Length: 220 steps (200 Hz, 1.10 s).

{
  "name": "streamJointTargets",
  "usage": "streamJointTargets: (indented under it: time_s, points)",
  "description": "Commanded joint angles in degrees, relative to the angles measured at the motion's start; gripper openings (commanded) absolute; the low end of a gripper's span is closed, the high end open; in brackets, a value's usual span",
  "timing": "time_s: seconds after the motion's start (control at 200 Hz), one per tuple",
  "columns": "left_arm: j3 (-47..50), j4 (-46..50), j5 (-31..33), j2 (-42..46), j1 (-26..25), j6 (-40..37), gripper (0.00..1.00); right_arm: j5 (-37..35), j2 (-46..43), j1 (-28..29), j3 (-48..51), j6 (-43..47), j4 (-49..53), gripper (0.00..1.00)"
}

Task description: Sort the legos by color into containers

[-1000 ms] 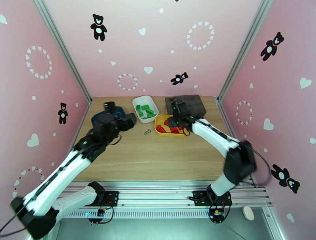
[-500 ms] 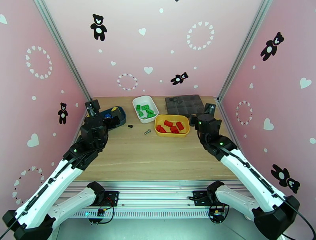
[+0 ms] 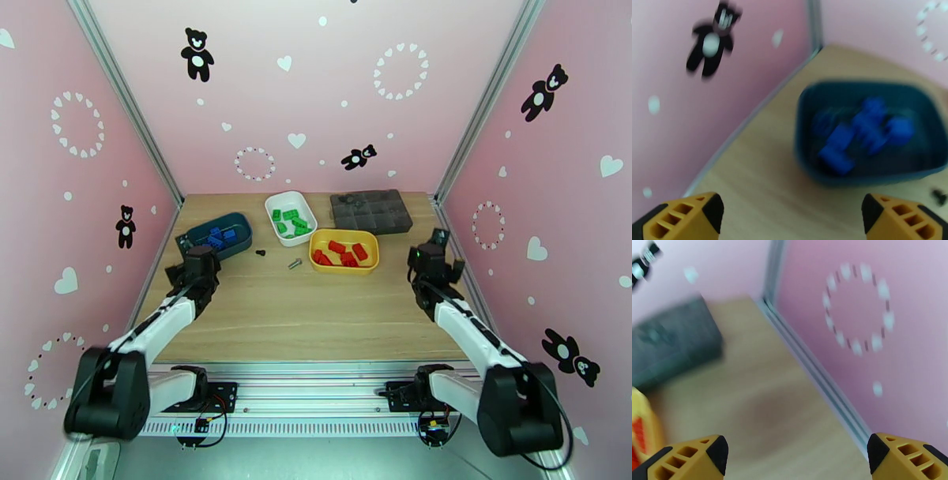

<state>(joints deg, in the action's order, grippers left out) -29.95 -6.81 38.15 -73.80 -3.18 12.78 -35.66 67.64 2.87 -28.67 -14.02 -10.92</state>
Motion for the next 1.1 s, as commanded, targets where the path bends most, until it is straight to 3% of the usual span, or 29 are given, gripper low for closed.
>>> streamJointTargets:
  time_s: [0.0,0.305,0.38,0.415,0.626,0.711,0.781,0.841,0.901,0.961,1.096]
  points:
    - [1.9,-11.2,-0.8,-2.6,1.0,2.8,0.98,3.0,2.4,0.0,2.6,-2.0,-10.4,0.99]
    - [6.2,-27.5,-3.7,-4.1,0.6,-2.8,0.98,7.8,10.2,0.2,7.0,0.7,-27.0,0.99]
    - [11.1,-39.6,-5.9,-5.5,0.5,-5.4,0.98,9.3,13.6,0.7,7.5,2.1,-32.5,0.99]
    - [12.7,-45.1,-6.9,-6.6,0.4,-6.1,0.98,10.2,13.4,0.9,6.3,2.4,-29.8,0.99]
    - [10.4,-41.6,-14.8,-9.0,-0.2,-10.0,0.96,15.6,14.1,1.8,9.2,6.4,-36.4,0.99]
    - [11.5,-47.0,-17.9,-11.4,-0.8,-11.9,0.96,17.6,14.8,3.2,10.9,8.9,-40.4,0.99]
    - [14.3,-58.9,-15.9,-16.1,-1.9,-14.0,0.98,19.1,17.2,4.3,12.2,10.9,-44.8,0.99]
    - [12.8,-51.5,-16.1,-13.6,-2.4,-13.2,0.98,18.4,20.9,5.0,13.7,12.2,-52.5,0.99]
    - [12.7,-53.8,-15.6,-14.9,-2.3,-13.6,0.98,18.1,18.4,5.5,12.4,11.9,-46.1,0.99]
    - [12.4,-51.7,-15.7,-14.2,-2.2,-13.2,0.98,18.2,20.3,5.6,12.0,12.8,-48.4,0.99]
    - [11.1,-49.9,-15.6,-14.4,-2.0,-12.9,0.98,17.3,19.8,5.3,9.1,11.6,-42.1,0.99]
